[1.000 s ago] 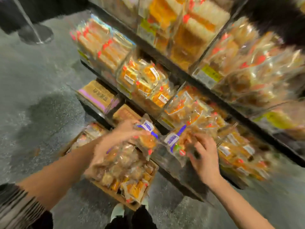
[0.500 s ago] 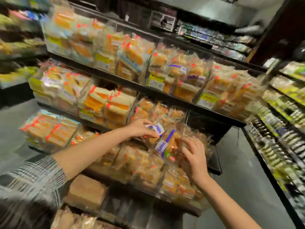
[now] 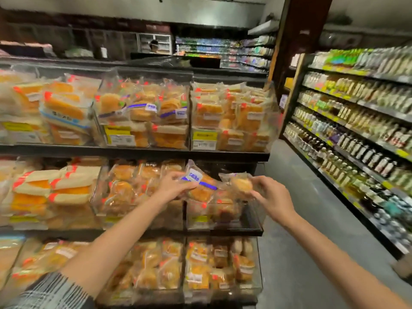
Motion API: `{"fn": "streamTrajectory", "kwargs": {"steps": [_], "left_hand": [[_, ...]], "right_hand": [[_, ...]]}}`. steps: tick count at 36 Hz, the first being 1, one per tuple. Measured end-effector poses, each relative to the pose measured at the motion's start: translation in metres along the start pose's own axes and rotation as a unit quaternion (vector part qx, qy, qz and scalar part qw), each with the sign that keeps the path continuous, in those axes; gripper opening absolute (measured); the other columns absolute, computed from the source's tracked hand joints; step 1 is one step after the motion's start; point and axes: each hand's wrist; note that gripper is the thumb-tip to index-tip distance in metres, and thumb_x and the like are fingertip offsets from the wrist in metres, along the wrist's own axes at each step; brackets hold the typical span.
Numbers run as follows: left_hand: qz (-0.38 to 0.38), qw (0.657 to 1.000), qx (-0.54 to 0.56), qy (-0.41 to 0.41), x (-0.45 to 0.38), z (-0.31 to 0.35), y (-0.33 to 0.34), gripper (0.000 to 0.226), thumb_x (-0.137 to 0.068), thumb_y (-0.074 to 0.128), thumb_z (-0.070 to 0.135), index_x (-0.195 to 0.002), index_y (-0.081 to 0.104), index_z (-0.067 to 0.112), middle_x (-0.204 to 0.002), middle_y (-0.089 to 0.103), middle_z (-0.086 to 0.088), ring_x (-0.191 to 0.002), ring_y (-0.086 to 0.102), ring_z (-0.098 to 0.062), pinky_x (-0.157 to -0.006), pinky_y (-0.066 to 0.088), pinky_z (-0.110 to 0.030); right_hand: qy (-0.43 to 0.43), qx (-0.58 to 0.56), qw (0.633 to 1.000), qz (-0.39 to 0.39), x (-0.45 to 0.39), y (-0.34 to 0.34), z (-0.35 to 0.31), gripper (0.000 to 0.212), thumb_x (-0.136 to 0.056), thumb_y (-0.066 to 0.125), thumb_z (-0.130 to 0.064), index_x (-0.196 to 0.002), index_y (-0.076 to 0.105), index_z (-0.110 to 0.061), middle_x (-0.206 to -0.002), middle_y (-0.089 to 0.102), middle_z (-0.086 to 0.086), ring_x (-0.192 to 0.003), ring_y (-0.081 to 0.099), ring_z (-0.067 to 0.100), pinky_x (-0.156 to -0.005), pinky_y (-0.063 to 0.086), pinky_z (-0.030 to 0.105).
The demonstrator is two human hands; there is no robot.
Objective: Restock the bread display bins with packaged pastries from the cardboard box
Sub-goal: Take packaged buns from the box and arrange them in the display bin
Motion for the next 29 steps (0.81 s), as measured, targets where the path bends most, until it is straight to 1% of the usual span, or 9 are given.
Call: {"fn": "streamTrajectory", "kwargs": {"steps": [2, 5, 8, 11, 16, 20, 23, 27, 29], "left_hand": [[0.020, 1.000, 0.002, -0.003, -0.012, -0.003, 0.021, 0.055, -0.077, 0.079, 0.021, -0.124, 0.053, 0.007, -0.113, 0.057, -0.002, -0.085, 0.055, -0.010, -0.059, 0.045, -0.015], [0.047, 0.999, 0.014, 0.004, -0.028, -0.005, 0.048, 0.058, -0.080, 0.076, 0.019, -0.129, 0.050, 0.004, -0.119, 0.053, -0.004, -0.101, 0.048, -0.011, -0.079, 0.040, -0.021], [0.071, 0.997, 0.033, 0.001, -0.044, -0.010, 0.068, 0.055, -0.081, 0.075, 0.017, -0.128, 0.050, 0.003, -0.126, 0.056, -0.012, -0.101, 0.050, -0.013, -0.082, 0.039, -0.024], [0.070, 0.997, 0.001, 0.013, -0.051, -0.018, 0.080, 0.057, -0.082, 0.073, 0.019, -0.131, 0.048, 0.007, -0.131, 0.055, -0.010, -0.107, 0.050, -0.013, -0.086, 0.039, -0.023], [0.031, 0.998, -0.045, 0.027, -0.066, -0.028, 0.096, 0.067, -0.089, 0.066, 0.025, -0.146, 0.033, 0.016, -0.147, 0.040, -0.005, -0.129, 0.043, -0.018, -0.103, 0.036, -0.030], [0.030, 0.999, -0.026, -0.012, -0.084, -0.039, 0.107, 0.065, -0.092, 0.059, 0.029, -0.148, 0.030, 0.015, -0.148, 0.041, -0.005, -0.133, 0.041, -0.021, -0.109, 0.034, -0.037], [0.039, 0.998, -0.001, -0.047, -0.096, -0.049, 0.112, 0.056, -0.095, 0.055, 0.024, -0.146, 0.033, 0.012, -0.137, 0.047, 0.002, -0.127, 0.047, -0.021, -0.102, 0.038, -0.032], [0.043, 0.996, -0.009, -0.072, -0.109, -0.064, 0.114, 0.055, -0.096, 0.053, 0.028, -0.146, 0.034, 0.015, -0.138, 0.049, -0.005, -0.119, 0.054, -0.024, -0.089, 0.049, -0.031], [0.037, 0.997, -0.008, -0.074, -0.113, -0.068, 0.116, 0.054, -0.097, 0.051, 0.027, -0.147, 0.032, 0.015, -0.133, 0.049, 0.000, -0.113, 0.055, -0.017, -0.073, 0.049, -0.015]], "right_hand": [[0.029, 0.029, 0.999, -0.015, -0.011, 0.001, 0.021, 0.037, -0.086, 0.069, -0.031, -0.117, 0.063, -0.013, -0.110, 0.067, 0.004, -0.103, 0.062, 0.023, -0.081, 0.044, 0.031], [0.068, 0.056, 0.996, -0.022, -0.029, 0.007, 0.049, 0.030, -0.089, 0.066, -0.031, -0.113, 0.062, -0.014, -0.108, 0.066, 0.004, -0.099, 0.061, 0.024, -0.079, 0.045, 0.034], [0.083, 0.087, 0.992, -0.034, -0.042, 0.014, 0.069, 0.027, -0.092, 0.061, -0.031, -0.109, 0.061, -0.010, -0.108, 0.058, 0.006, -0.097, 0.058, 0.026, -0.079, 0.043, 0.034], [0.084, 0.120, 0.988, -0.059, -0.055, 0.023, 0.080, 0.027, -0.095, 0.056, -0.031, -0.110, 0.058, -0.008, -0.111, 0.053, 0.007, -0.099, 0.058, 0.029, -0.080, 0.043, 0.036], [0.088, 0.160, 0.975, -0.124, -0.082, 0.038, 0.083, 0.045, -0.098, 0.047, -0.031, -0.133, 0.037, -0.006, -0.119, 0.055, 0.014, -0.104, 0.059, 0.038, -0.078, 0.044, 0.040], [0.071, 0.226, 0.962, -0.138, -0.092, 0.059, 0.086, 0.053, -0.097, 0.037, -0.007, -0.146, 0.018, -0.001, -0.122, 0.056, 0.018, -0.103, 0.062, 0.037, -0.076, 0.047, 0.041], [0.069, 0.243, 0.954, -0.161, -0.102, 0.080, 0.092, 0.046, -0.095, 0.038, -0.002, -0.139, 0.026, -0.002, -0.118, 0.058, 0.017, -0.099, 0.064, 0.036, -0.073, 0.049, 0.039], [0.052, 0.264, 0.946, -0.180, -0.116, 0.111, 0.107, 0.031, -0.095, 0.039, -0.002, -0.126, 0.036, -0.005, -0.113, 0.061, 0.016, -0.093, 0.066, 0.032, -0.063, 0.043, 0.034], [0.043, 0.267, 0.947, -0.176, -0.123, 0.128, 0.117, 0.027, -0.096, 0.039, -0.003, -0.123, 0.038, -0.005, -0.112, 0.062, 0.016, -0.090, 0.067, 0.030, -0.062, 0.045, 0.034]]}}
Point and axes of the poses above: each hand's wrist, its own x-axis away from the middle knuckle, its own y-axis out of the palm, z = x × y
